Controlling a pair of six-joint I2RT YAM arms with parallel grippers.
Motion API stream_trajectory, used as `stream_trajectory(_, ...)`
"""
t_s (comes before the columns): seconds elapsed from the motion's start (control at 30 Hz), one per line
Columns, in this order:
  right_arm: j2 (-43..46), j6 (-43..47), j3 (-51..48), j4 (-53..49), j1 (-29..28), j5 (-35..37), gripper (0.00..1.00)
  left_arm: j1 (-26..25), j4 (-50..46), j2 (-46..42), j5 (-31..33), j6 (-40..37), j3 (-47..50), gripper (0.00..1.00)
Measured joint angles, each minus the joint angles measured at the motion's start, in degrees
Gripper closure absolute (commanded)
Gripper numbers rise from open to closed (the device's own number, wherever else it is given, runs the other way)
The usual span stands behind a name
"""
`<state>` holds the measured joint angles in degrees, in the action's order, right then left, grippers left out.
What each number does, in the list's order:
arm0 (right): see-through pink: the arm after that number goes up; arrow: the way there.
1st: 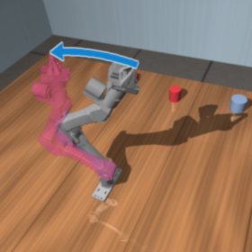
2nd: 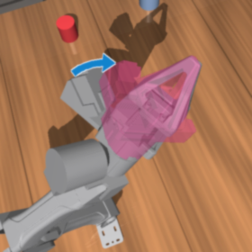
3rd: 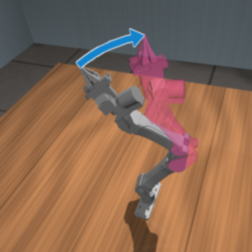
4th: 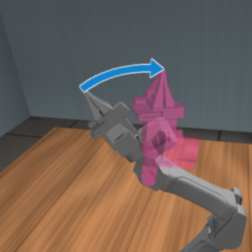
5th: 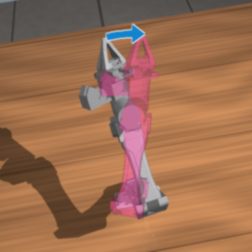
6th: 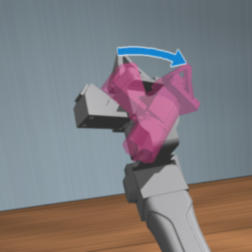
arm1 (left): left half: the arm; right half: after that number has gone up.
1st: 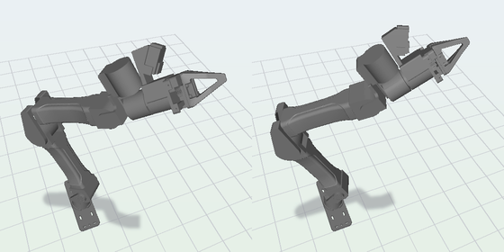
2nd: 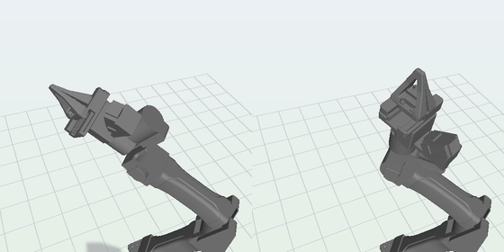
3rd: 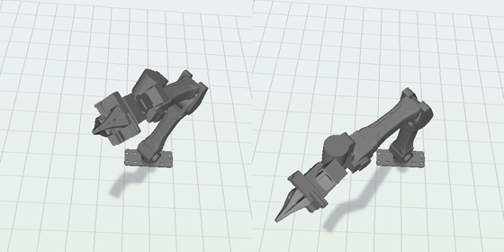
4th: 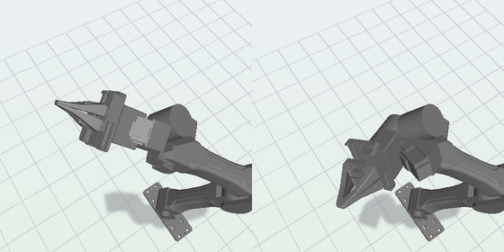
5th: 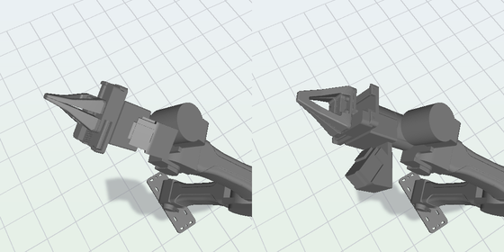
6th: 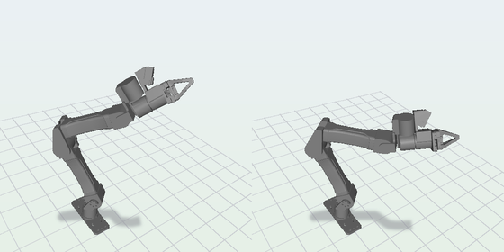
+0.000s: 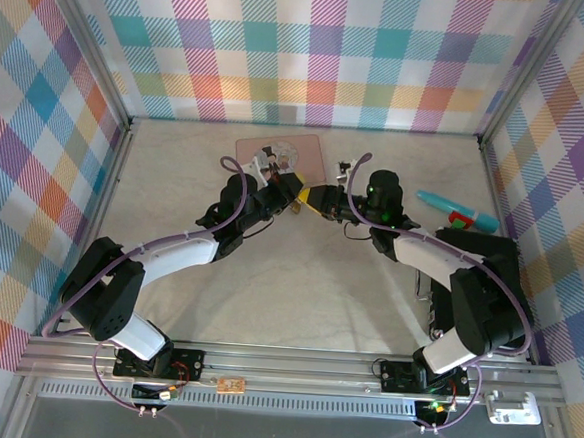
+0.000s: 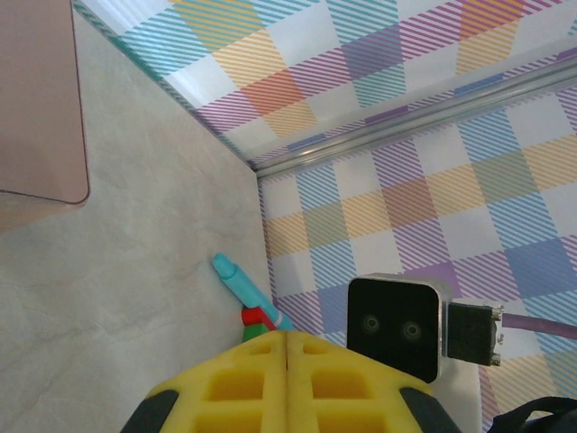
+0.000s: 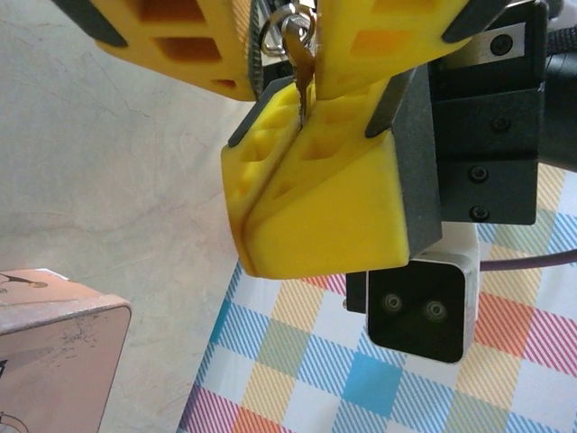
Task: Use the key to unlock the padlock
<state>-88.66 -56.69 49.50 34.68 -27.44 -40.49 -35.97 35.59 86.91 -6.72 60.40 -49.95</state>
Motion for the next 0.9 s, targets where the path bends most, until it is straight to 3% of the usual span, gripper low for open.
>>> stream_trajectory(0.13, -0.5, -0.5, 0.0, 1.2, 0.1, -0.1, 1.0, 0.0, 0.0, -0.1, 0.0, 0.0, 0.2, 1.0)
stream_trajectory(0.17, -0.5, -0.5, 0.0, 1.3, 0.1, -0.1, 1.0, 0.0, 0.0, -0.2, 0.0, 0.0, 0.3, 0.92)
stream_trajectory(0.27, -0.5, 0.8, 0.0, 0.5, 0.1, -0.3, 1.0, 0.1, -0.6, -1.1, 0.5, 0.2, 0.4, 0.45)
stream_trajectory(0.37, -0.5, 5.2, 0.3, -4.4, 0.1, -0.6, 1.0, 0.9, -2.4, -3.9, 1.3, 0.3, 1.4, 0.24)
stream_trajectory(0.67, 2.6, 26.3, 8.6, -28.2, 0.4, -0.5, 1.0, 8.2, -13.5, -13.5, -0.9, -0.4, 2.9, 0.28)
stream_trajectory(0.9, 3.7, 38.9, 15.0, -40.2, 0.5, -0.5, 1.0, 8.3, -19.0, -12.3, -9.8, -2.4, 2.5, 0.35)
